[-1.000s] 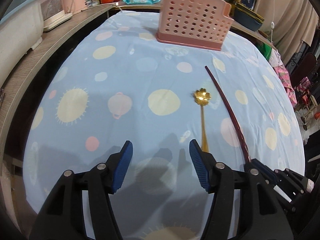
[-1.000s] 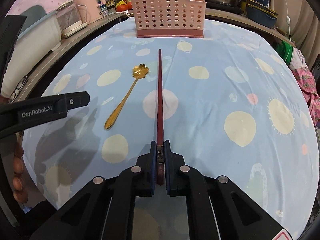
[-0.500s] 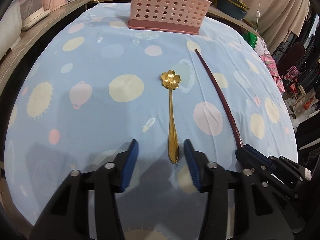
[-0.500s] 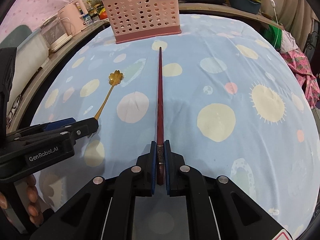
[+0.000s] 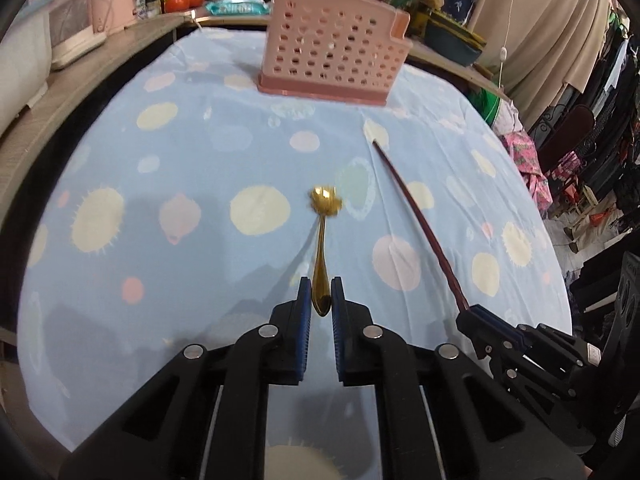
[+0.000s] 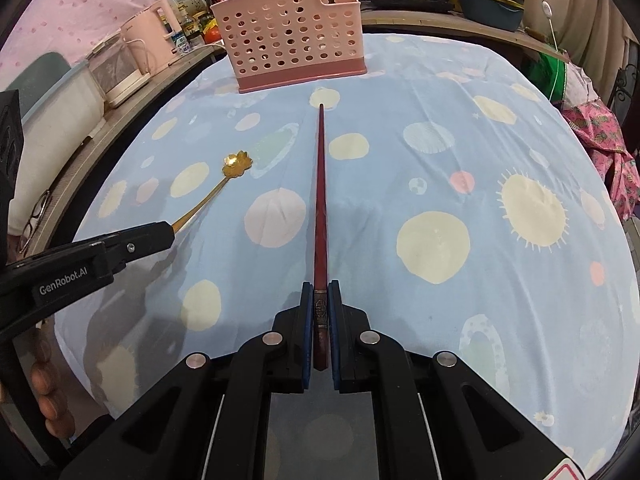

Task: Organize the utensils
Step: 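Lift the chopstick and gold spoon and lower them into the pink holder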

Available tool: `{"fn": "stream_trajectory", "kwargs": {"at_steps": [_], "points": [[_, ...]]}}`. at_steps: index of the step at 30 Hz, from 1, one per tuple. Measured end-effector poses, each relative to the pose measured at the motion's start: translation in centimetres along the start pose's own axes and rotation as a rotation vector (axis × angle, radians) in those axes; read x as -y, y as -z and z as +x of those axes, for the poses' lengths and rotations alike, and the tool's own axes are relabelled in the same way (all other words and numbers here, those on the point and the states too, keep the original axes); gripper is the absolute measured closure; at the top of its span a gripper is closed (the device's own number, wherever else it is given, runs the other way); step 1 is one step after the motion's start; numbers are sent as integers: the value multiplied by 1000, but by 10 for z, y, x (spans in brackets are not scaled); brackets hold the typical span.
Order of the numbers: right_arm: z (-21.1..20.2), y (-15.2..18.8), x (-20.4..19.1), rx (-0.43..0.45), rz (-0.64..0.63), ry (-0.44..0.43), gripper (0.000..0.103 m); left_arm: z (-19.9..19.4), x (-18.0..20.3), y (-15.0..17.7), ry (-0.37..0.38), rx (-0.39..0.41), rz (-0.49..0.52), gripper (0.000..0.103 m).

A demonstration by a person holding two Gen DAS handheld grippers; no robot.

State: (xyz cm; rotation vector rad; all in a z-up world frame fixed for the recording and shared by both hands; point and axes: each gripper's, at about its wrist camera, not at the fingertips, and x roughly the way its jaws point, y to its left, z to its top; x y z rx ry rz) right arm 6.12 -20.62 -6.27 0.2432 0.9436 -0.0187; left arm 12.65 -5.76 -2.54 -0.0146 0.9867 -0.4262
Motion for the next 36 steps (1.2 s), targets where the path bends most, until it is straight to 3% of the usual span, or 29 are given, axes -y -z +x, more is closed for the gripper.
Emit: {"fn": "stream_trajectory", "kwargs": {"at_steps": [6, 13, 24, 36], "points": [[-27, -18, -3, 70, 6, -27, 96, -26, -2, -24, -11, 71, -19, 102], [-62, -56, 3, 165, 56, -95, 96, -43, -3, -53, -34, 137, -3, 102], [-104, -127, 9, 336, 61, -131, 96, -71, 1, -107, -51, 235, 32, 102], [-137, -221, 7, 532, 32, -130, 96, -94, 15, -199, -19, 363, 56, 102]]}}
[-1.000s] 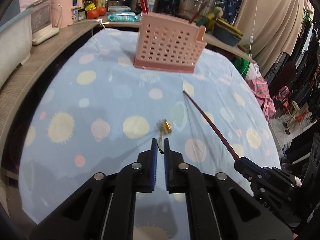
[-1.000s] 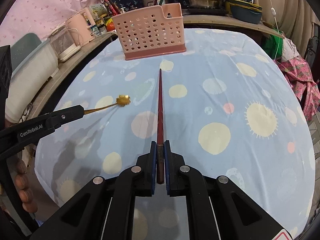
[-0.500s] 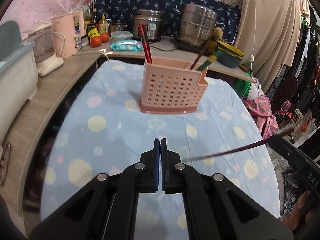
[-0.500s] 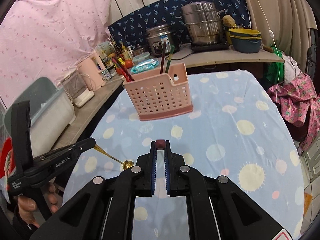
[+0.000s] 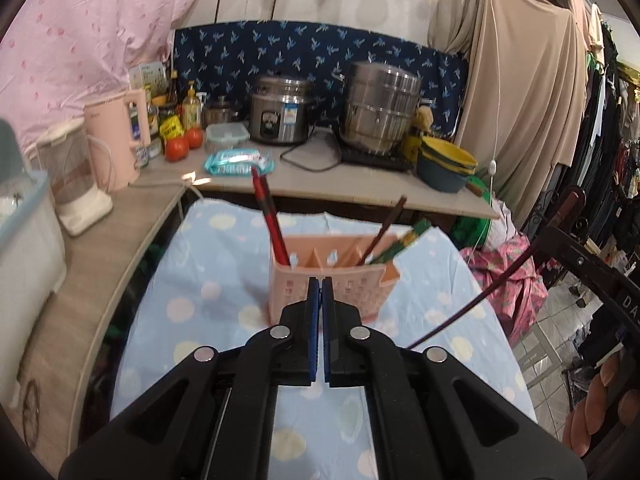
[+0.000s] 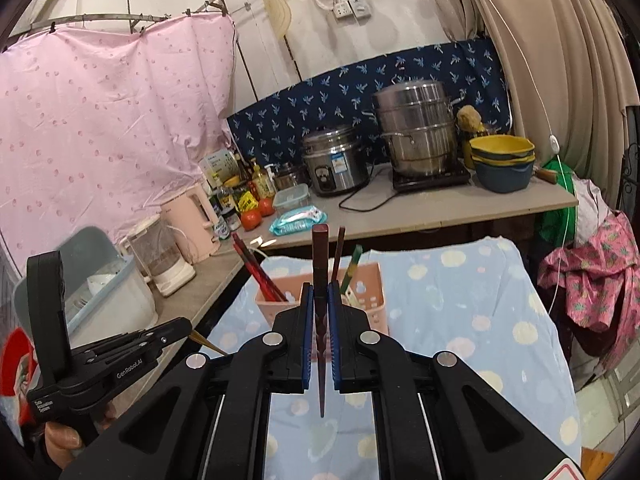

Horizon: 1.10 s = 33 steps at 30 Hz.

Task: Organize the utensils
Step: 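Lift the chopstick and gold spoon and lower them into the pink holder, then open both tools to release the chopstick and spoon in the holder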

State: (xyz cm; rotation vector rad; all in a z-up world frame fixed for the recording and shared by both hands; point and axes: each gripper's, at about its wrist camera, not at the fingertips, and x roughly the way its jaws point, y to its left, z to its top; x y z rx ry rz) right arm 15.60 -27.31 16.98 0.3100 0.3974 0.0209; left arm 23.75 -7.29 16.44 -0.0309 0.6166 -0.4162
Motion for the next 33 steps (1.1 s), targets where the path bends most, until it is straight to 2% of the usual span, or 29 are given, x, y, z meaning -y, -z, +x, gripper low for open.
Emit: {"fn": "stream_trajectory", "kwargs": {"at_steps": [7, 14, 20, 25, 33], "points": [[27, -55, -8, 96, 6, -17, 96, 19, -2, -49, -21, 65, -6, 102], [65, -86, -17, 132, -6, -8, 96, 50, -9, -74, -50, 64, -13, 102], [102, -86, -14, 93, -11, 20, 96, 78, -12, -67, -63, 12, -11, 102], [135, -71, -9, 21, -11, 40, 96, 104, -15, -53, -78, -37, 1, 102], [164, -44, 1, -65, -14, 60, 96, 130, -20, -43, -91, -84, -17, 102]]}}
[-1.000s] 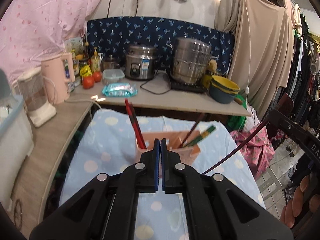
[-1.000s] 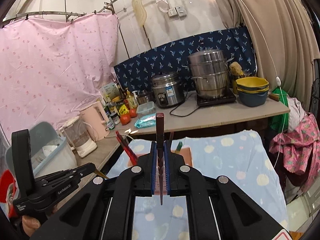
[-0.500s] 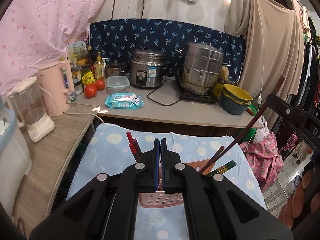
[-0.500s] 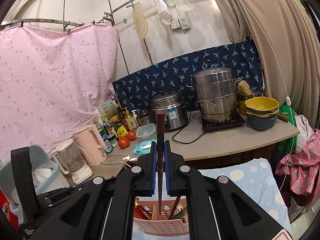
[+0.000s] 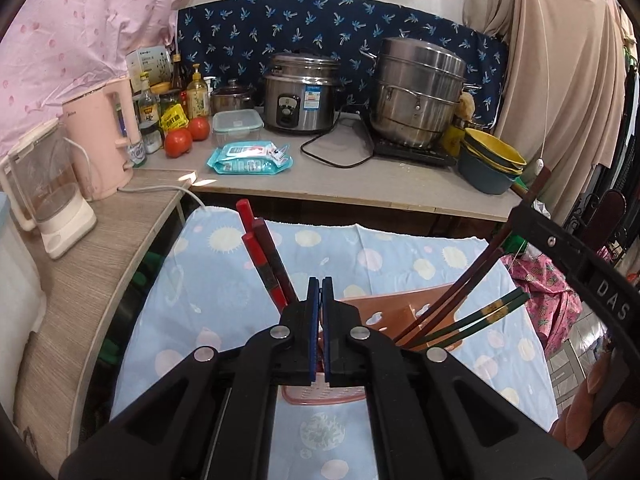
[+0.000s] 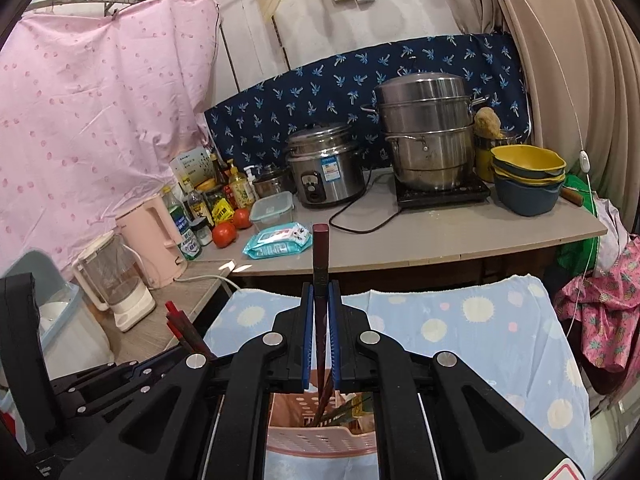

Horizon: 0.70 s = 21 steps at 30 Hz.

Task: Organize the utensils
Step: 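Open both tools to release the chopstick and spoon in the holder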

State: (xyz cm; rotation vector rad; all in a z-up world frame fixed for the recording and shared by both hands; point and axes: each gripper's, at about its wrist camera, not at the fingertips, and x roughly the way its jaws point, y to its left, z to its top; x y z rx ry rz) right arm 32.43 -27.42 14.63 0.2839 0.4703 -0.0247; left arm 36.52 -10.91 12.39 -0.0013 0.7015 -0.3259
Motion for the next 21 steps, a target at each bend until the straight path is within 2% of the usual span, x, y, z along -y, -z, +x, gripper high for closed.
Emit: {"fn": "stream_trajectory", "kwargs": {"at_steps": [11, 15, 19, 21], "points": [[14, 14, 9, -44, 1, 23, 93, 11, 0, 4, 6, -11, -28, 100], [8, 11, 13, -25, 11, 21, 74, 6, -3, 1, -1, 5, -49, 79], [-4, 8, 11, -2, 5, 23, 70, -4, -5, 1, -13, 27, -50, 69], [-11, 8, 10, 5, 4, 22, 68, -8, -5, 3, -17, 34, -52, 68]]}}
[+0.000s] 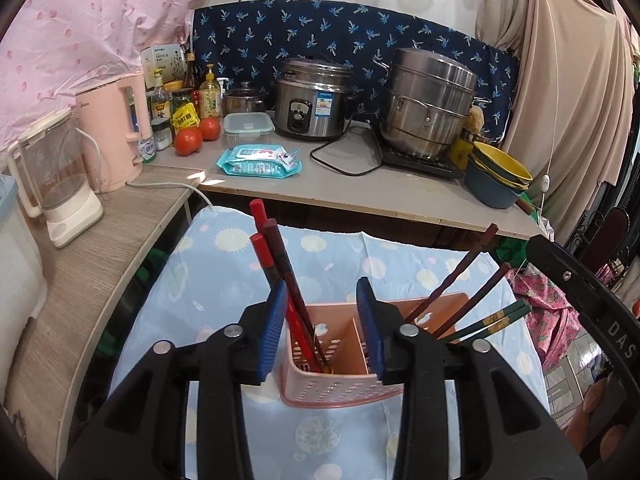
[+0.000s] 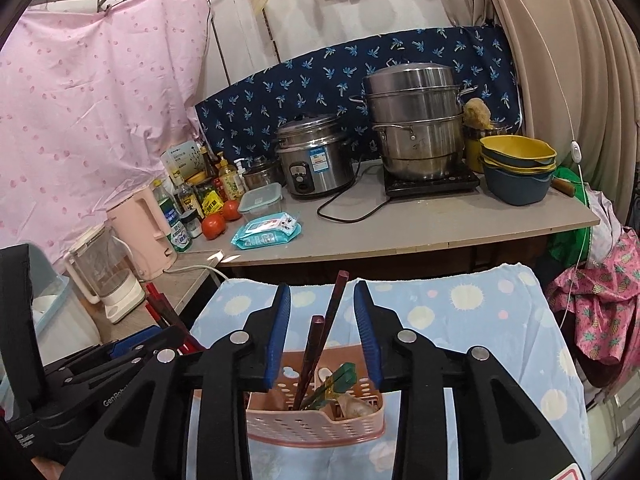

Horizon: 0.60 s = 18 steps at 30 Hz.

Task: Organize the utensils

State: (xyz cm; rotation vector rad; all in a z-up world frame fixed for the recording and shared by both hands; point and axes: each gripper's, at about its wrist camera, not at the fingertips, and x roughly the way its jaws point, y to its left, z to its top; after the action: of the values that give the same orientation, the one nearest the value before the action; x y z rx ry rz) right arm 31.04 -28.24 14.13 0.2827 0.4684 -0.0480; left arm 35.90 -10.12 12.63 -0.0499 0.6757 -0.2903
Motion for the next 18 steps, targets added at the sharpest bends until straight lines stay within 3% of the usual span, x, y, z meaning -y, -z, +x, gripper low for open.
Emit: {"fn": "stream_trajectory", "kwargs": {"at_steps": [7, 10, 18], "points": [[-24, 19, -3, 1, -39, 28, 62, -10, -6, 22, -5, -26, -21, 67], [-31, 33, -1, -16, -42, 39, 61, -13, -9, 34, -22, -38, -21, 54], [-46, 78, 6, -91, -45, 65, 55, -22, -16, 68, -41, -77, -32, 53]]}}
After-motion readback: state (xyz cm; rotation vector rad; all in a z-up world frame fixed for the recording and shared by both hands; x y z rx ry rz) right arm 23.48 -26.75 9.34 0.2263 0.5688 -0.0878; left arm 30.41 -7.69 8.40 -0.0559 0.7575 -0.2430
